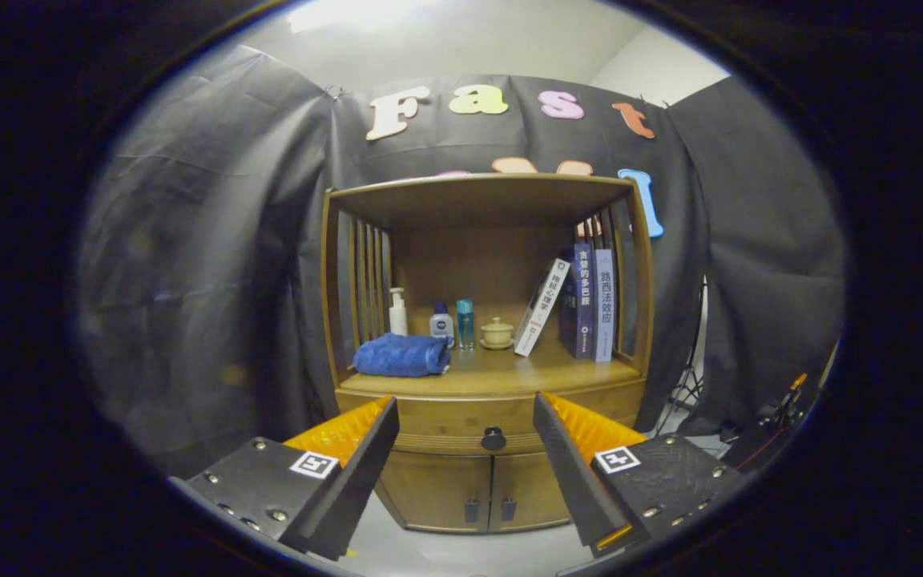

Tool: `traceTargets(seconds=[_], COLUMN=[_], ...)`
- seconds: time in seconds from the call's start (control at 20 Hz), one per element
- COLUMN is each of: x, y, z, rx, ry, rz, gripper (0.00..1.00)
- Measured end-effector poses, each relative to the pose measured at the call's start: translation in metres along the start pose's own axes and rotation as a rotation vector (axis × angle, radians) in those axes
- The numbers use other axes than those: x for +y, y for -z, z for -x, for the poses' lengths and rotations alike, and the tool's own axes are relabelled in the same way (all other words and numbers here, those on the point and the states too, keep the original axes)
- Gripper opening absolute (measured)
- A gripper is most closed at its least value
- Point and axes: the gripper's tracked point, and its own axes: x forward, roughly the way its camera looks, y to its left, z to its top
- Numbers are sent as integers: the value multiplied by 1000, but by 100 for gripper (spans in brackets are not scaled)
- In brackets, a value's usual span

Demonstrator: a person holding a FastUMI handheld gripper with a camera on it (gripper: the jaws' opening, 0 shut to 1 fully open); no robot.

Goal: Pull open the drawer, take out the items inside it, and place them on the countertop above the cabinet.

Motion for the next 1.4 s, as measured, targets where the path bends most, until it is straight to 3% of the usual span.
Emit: traceTargets(seconds=[0.3,0.8,1.1,1.4], x=[-7,-28,-14,-17], y=[17,119,172,174], z=[-40,-148,-176,-184], rx=[2,118,207,197], ry=[12,-1,-44,-10], rz=[6,-15,27,48], gripper=[100,100,100,100])
